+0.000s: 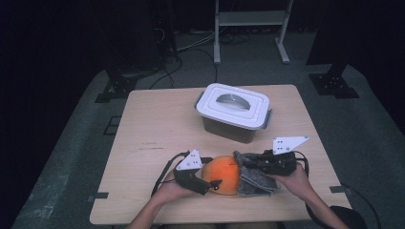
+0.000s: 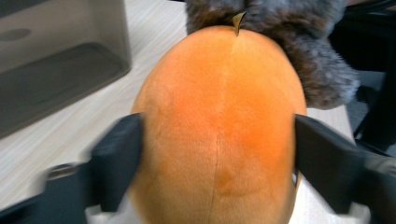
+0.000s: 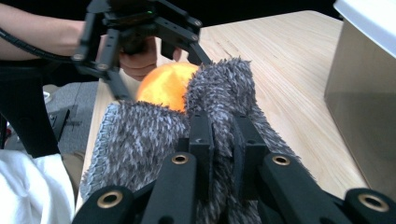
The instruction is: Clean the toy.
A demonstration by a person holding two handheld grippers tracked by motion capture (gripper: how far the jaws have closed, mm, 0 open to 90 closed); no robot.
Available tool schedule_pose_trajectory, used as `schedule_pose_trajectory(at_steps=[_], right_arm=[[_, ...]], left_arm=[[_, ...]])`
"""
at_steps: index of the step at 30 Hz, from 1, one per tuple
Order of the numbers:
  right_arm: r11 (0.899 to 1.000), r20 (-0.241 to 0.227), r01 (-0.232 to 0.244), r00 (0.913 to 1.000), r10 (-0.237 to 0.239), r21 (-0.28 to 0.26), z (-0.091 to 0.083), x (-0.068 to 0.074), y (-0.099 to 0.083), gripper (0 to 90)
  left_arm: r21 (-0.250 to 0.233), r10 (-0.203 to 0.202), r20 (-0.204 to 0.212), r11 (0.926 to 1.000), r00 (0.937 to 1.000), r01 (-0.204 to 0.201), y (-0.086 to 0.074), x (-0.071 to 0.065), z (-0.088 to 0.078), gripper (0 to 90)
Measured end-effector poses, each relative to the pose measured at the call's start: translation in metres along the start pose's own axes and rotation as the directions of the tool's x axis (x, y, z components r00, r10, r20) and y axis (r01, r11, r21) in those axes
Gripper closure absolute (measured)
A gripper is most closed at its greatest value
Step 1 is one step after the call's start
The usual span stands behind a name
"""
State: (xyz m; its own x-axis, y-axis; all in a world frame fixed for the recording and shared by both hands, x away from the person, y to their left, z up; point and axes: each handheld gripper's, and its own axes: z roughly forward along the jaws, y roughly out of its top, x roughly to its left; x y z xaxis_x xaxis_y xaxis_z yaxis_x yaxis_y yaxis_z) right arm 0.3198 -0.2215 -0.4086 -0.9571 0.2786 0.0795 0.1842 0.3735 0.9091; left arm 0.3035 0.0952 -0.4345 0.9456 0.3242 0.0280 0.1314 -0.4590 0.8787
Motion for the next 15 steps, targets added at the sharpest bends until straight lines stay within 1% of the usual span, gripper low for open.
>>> schedule_pose_trajectory(at_steps=[1,3,4,6,8,9,12,15], right_arm=[[1.000,-0.005,0.010,0.9999,-0.010,0.001,0.001,0.002,0.003,79.5],[0.999,-0.015,0.040,0.9991,-0.040,0.008,0.007,0.007,0.012,79.5],[0.998,-0.023,0.055,0.9983,-0.054,0.014,0.012,0.009,0.017,79.5],[0.997,-0.042,0.079,0.9961,-0.078,0.014,0.022,0.013,0.025,79.5],[0.995,-0.054,0.097,0.9939,-0.095,0.018,0.032,0.015,0.033,79.5],[0.995,-0.060,0.098,0.9934,-0.097,0.016,0.036,0.016,0.036,79.4],[0.993,-0.070,0.114,0.9912,-0.112,0.022,0.045,0.018,0.043,79.4],[0.993,-0.071,0.115,0.9911,-0.113,0.024,0.043,0.016,0.041,79.4]], left_arm=[[-0.001,0.012,-0.009,0.9999,0.9999,-0.012,0.000,-0.001,0.000,29.5],[-0.006,0.044,-0.031,0.9990,0.9985,-0.044,0.002,-0.005,0.000,34.2],[0.000,0.066,-0.039,0.9978,0.9971,-0.066,0.003,-0.007,0.000,35.4],[-0.002,0.087,-0.052,0.9962,0.9949,-0.087,0.006,-0.011,0.001,36.2],[-0.005,0.106,-0.056,0.9944,0.9928,-0.106,0.007,-0.013,0.002,36.5],[-0.004,0.115,-0.057,0.9933,0.9917,-0.116,0.007,-0.014,0.002,36.5],[-0.004,0.114,-0.053,0.9934,0.9921,-0.114,0.006,-0.014,0.001,36.5],[-0.007,0.106,-0.051,0.9943,0.9931,-0.106,0.002,-0.013,-0.001,37.9]])
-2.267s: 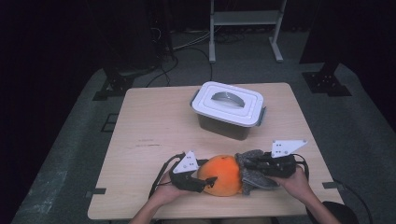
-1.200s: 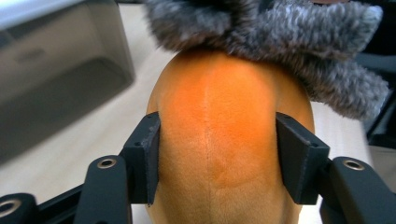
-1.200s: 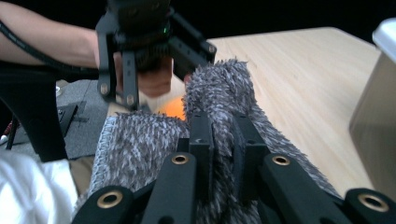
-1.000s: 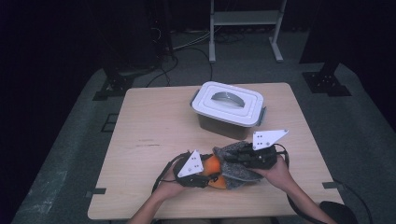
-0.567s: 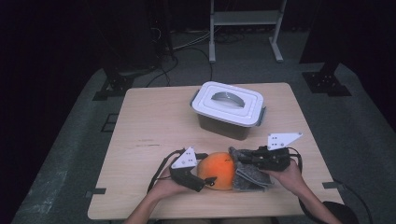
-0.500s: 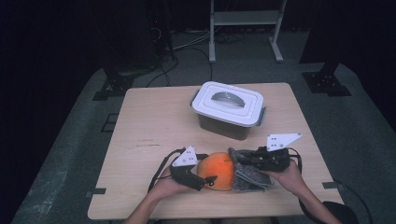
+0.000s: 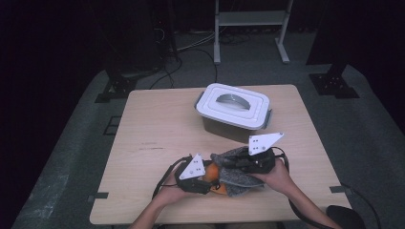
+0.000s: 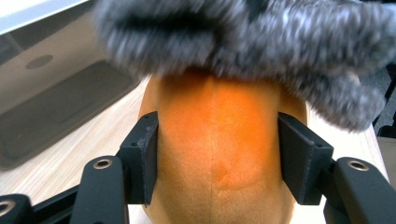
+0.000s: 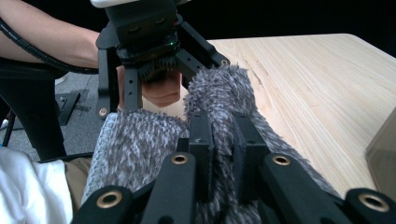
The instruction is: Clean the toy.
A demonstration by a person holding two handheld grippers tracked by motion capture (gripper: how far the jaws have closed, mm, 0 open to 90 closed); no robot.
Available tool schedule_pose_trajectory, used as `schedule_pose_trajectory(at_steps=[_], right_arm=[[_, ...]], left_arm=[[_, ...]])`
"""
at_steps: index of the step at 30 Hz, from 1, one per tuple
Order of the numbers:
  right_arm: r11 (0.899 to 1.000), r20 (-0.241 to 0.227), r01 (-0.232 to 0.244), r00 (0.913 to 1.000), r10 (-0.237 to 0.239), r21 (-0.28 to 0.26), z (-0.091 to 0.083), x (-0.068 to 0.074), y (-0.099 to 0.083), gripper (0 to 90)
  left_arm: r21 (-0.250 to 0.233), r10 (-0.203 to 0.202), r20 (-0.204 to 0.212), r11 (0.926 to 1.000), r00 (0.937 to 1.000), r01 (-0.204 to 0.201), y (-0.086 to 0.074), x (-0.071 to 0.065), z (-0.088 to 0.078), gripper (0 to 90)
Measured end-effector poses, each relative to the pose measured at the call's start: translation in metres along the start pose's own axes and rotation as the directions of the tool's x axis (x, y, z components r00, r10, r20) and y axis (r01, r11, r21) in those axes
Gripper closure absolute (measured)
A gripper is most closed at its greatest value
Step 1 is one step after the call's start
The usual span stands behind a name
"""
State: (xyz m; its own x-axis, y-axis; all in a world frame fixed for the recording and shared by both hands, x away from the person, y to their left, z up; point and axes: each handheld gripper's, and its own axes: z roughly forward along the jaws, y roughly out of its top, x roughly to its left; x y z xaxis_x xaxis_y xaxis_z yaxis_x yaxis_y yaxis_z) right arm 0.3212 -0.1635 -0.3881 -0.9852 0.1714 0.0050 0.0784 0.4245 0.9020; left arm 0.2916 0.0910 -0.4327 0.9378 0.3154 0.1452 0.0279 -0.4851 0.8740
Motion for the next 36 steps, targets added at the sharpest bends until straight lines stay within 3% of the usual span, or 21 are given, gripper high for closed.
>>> schedule_pose_trajectory(at_steps=[7,14,21,24,28,31,33,36], right_arm=[[0.997,0.035,-0.072,0.9968,0.072,-0.025,-0.027,-0.007,-0.025,79.4],[0.991,0.075,-0.130,0.9885,0.131,-0.016,-0.050,-0.010,-0.047,79.4],[0.995,0.053,-0.104,0.9931,0.104,-0.013,-0.035,-0.014,-0.032,79.3],[0.994,0.037,-0.111,0.9931,0.112,-0.025,-0.028,-0.018,-0.029,79.3],[0.993,0.032,-0.119,0.9923,0.119,-0.021,-0.030,-0.017,-0.034,79.3],[0.991,0.052,-0.134,0.9895,0.134,-0.013,-0.037,-0.016,-0.039,79.4],[0.992,0.057,-0.126,0.9903,0.127,-0.018,-0.040,-0.015,-0.036,79.4],[0.997,0.048,-0.074,0.9960,0.075,-0.005,-0.035,-0.007,-0.022,79.5]], left_arm=[[-0.003,-0.028,0.007,0.9996,0.9996,0.028,-0.009,0.002,-0.005,37.7],[-0.014,-0.023,0.008,0.9996,0.9997,0.023,-0.010,0.001,-0.005,37.7],[-0.026,0.047,0.004,0.9985,0.9989,-0.047,-0.005,-0.006,-0.003,40.3],[-0.024,0.022,0.012,0.9995,0.9997,-0.022,-0.009,-0.004,-0.006,37.8],[0.000,-0.051,0.053,0.9987,0.9973,0.051,-0.009,0.004,-0.006,22.6],[-0.001,-0.088,0.054,0.9961,0.9947,0.088,-0.009,0.007,-0.006,24.8],[-0.006,-0.078,0.026,0.9970,0.9966,0.078,-0.005,0.005,-0.004,33.8],[0.009,-0.050,0.000,0.9987,0.9988,0.050,0.006,0.001,0.001,38.0]])
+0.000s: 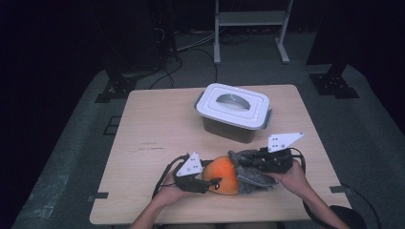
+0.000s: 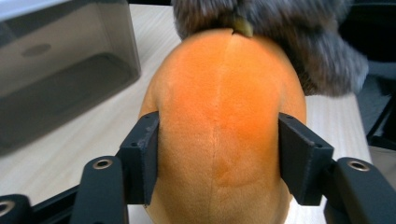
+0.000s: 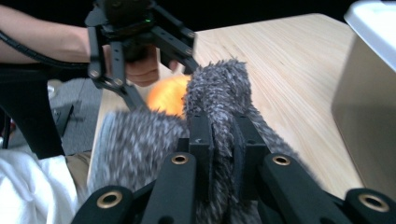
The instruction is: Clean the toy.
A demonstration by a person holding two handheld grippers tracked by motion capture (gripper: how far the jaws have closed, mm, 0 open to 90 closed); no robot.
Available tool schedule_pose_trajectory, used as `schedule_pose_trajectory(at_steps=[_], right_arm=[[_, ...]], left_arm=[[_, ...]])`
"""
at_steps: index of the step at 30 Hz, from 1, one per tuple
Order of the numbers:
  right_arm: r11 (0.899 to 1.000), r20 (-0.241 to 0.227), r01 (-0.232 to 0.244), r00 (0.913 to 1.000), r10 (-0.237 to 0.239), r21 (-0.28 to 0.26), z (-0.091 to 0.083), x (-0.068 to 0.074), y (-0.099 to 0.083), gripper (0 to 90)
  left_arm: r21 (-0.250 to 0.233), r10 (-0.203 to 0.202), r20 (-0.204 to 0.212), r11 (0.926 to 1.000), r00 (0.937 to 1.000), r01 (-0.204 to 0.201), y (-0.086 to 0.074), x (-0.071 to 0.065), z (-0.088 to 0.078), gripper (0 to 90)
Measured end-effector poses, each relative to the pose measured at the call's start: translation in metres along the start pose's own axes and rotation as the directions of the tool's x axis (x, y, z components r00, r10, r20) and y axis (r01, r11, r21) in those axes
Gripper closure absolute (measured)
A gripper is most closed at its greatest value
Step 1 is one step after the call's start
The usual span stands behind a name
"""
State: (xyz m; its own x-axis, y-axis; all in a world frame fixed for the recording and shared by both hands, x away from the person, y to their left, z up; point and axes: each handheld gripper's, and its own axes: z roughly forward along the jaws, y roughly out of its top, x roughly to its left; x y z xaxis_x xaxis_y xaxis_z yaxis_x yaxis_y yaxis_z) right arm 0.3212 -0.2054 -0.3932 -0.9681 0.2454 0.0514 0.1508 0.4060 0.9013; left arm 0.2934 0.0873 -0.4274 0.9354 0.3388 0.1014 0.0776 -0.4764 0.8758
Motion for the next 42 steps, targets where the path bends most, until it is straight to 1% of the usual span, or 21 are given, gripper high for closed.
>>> schedule_pose_trajectory(at_steps=[1,3,7,9,10,12,14,16,19,21,23,26,29,31,33,34,35,37,39,41,42], right_arm=[[1.000,-0.006,0.019,0.9998,-0.019,0.008,0.003,0.003,0.005,79.6],[0.998,-0.016,0.052,0.9985,-0.052,0.024,0.012,0.008,0.014,79.6],[0.995,-0.030,0.095,0.9951,-0.094,0.043,0.023,0.011,0.027,79.7],[0.994,-0.032,0.094,0.9952,-0.092,0.049,0.025,0.010,0.027,79.7],[0.995,-0.034,0.089,0.9956,-0.088,0.048,0.024,0.009,0.026,79.8],[0.996,-0.032,0.080,0.9964,-0.079,0.048,0.021,0.006,0.024,79.8],[0.997,-0.031,0.063,0.9976,-0.062,0.044,0.017,0.004,0.020,79.8],[0.999,-0.039,0.041,0.9984,-0.040,0.032,0.016,0.003,0.017,79.8],[0.998,-0.055,0.047,0.9974,-0.046,0.032,0.021,0.005,0.020,80.0],[0.998,-0.064,0.057,0.9965,-0.055,0.037,0.027,0.007,0.022,80.0],[0.998,-0.076,0.057,0.9956,-0.054,0.034,0.032,0.008,0.025,80.0],[0.997,-0.081,0.069,0.9946,-0.065,0.040,0.038,0.008,0.028,80.0],[0.997,-0.076,0.064,0.9952,-0.061,0.043,0.035,0.006,0.028,80.1],[0.998,-0.054,0.053,0.9972,-0.051,0.039,0.030,0.001,0.026,80.1],[0.999,-0.031,0.029,0.9991,-0.028,0.033,0.023,-0.006,0.023,80.1],[0.999,-0.016,0.020,0.9997,-0.019,0.031,0.020,-0.009,0.021,80.0],[1.000,-0.007,0.005,1.0000,-0.005,0.025,0.016,-0.013,0.017,80.0],[1.000,-0.010,-0.026,0.9996,0.027,0.013,0.013,-0.017,0.011,80.0],[0.999,-0.021,-0.034,0.9992,0.034,0.011,0.014,-0.016,0.007,80.0],[1.000,-0.028,-0.022,0.9994,0.022,0.007,0.017,-0.012,0.007,79.9],[1.000,-0.033,-0.017,0.9993,0.017,0.007,0.018,-0.009,0.007,80.0]], left_arm=[[0.004,0.004,-0.002,1.0000,1.0000,-0.004,0.004,-0.001,0.002,38.0],[0.023,0.034,-0.011,0.9992,0.9994,-0.034,0.011,-0.004,0.006,38.0],[0.030,0.058,-0.010,0.9979,0.9983,-0.058,0.016,-0.006,0.011,37.8],[0.025,0.047,-0.004,0.9986,0.9989,-0.046,0.014,-0.005,0.011,37.1],[0.023,0.046,-0.002,0.9987,0.9989,-0.046,0.012,-0.004,0.010,36.9],[0.018,0.030,0.000,0.9994,0.9995,-0.030,0.009,-0.002,0.009,36.6],[0.012,0.020,0.002,0.9997,0.9998,-0.020,0.006,-0.001,0.008,36.5],[0.012,0.022,0.000,0.9997,0.9998,-0.022,0.007,-0.002,0.008,36.6],[0.025,0.023,-0.001,0.9994,0.9997,-0.023,0.009,-0.001,0.009,36.7],[0.022,0.017,-0.004,0.9996,0.9999,-0.017,0.010,-0.001,0.010,36.8],[0.026,0.023,-0.004,0.9994,0.9997,-0.023,0.011,-0.001,0.010,36.8],[0.025,0.028,-0.004,0.9993,0.9996,-0.028,0.010,-0.001,0.010,37.0],[0.016,0.037,-0.002,0.9992,0.9993,-0.036,0.007,-0.002,0.009,37.8],[0.017,0.048,-0.004,0.9987,0.9988,-0.048,0.005,-0.003,0.007,38.1],[0.016,0.055,-0.001,0.9984,0.9985,-0.055,0.002,-0.003,0.005,38.2],[0.016,0.051,-0.002,0.9986,0.9987,-0.051,0.000,-0.003,0.003,38.2],[0.012,0.037,0.001,0.9992,0.9993,-0.037,-0.003,-0.002,0.002,38.0],[0.009,0.013,0.007,0.9999,0.9999,-0.013,-0.006,0.000,0.000,36.0],[0.013,-0.025,0.022,0.9996,0.9994,0.024,-0.006,0.002,0.001,27.5],[0.022,-0.040,0.037,0.9990,0.9985,0.039,-0.004,0.004,0.002,17.6],[0.020,-0.059,0.049,0.9981,0.9970,0.058,-0.003,0.004,0.002,13.9]])
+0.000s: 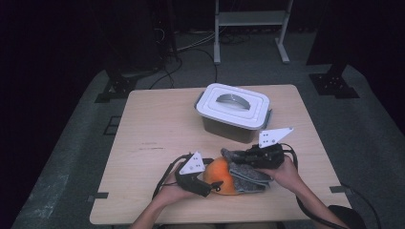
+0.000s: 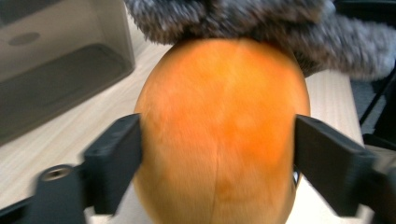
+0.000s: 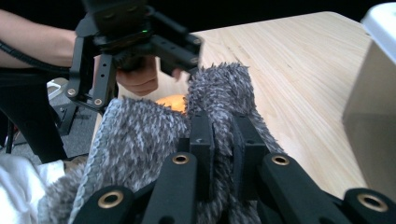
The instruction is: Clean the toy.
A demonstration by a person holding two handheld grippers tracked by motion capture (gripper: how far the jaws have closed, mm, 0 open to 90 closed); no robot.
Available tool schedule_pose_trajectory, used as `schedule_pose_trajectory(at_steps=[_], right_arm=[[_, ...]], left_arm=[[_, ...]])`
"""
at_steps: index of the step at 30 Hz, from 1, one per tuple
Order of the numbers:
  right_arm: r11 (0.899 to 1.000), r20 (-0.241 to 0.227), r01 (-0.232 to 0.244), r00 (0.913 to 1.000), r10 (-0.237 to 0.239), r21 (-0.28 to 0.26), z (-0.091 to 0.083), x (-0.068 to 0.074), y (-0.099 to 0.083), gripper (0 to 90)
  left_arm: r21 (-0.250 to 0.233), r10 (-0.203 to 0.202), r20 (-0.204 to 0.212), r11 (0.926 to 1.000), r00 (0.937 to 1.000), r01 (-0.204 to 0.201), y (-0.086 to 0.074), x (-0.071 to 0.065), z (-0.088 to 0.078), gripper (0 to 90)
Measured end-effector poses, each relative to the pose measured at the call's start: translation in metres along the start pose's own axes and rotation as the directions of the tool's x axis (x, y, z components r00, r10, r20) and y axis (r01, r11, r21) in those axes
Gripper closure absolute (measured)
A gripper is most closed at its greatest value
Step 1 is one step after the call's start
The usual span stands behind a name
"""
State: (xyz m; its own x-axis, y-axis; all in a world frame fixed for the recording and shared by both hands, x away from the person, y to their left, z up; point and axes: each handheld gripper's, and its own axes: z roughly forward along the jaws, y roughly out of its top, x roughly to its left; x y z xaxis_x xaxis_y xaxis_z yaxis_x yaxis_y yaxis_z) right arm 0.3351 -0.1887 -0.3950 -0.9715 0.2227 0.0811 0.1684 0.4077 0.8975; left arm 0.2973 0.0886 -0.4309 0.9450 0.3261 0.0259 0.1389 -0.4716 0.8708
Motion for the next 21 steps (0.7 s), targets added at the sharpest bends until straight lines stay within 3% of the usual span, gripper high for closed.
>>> schedule_pose_trajectory(at_steps=[2,4,9,14,18,21], right_arm=[[1.000,-0.022,0.004,0.9997,-0.005,-0.003,0.002,0.005,0.001,79.9],[1.000,-0.039,0.021,0.9990,-0.021,0.000,0.005,0.011,0.003,79.9],[0.999,-0.071,0.054,0.9960,-0.054,0.001,0.015,0.020,0.010,79.8],[0.999,-0.047,0.035,0.9983,-0.036,-0.019,0.004,0.013,0.007,79.8],[1.000,-0.014,0.010,0.9998,-0.010,-0.019,-0.011,0.004,0.001,79.5],[1.000,0.017,-0.008,0.9998,0.009,-0.018,-0.019,-0.004,-0.001,79.6]], left_arm=[[-0.002,-0.021,0.021,0.9998,0.9996,0.021,0.001,0.000,0.001,9.8],[0.006,-0.020,0.032,0.9998,0.9993,0.020,0.001,0.000,0.001,12.6],[0.009,0.062,-0.026,0.9980,0.9977,-0.062,0.001,-0.008,0.000,31.5],[-0.022,0.085,-0.078,0.9960,0.9933,-0.087,0.000,-0.010,-0.002,38.7],[-0.029,0.137,-0.126,0.9895,0.9826,-0.141,0.009,-0.009,-0.001,39.6],[-0.031,0.154,-0.128,0.9868,0.9798,-0.159,0.012,-0.007,0.002,39.8]])
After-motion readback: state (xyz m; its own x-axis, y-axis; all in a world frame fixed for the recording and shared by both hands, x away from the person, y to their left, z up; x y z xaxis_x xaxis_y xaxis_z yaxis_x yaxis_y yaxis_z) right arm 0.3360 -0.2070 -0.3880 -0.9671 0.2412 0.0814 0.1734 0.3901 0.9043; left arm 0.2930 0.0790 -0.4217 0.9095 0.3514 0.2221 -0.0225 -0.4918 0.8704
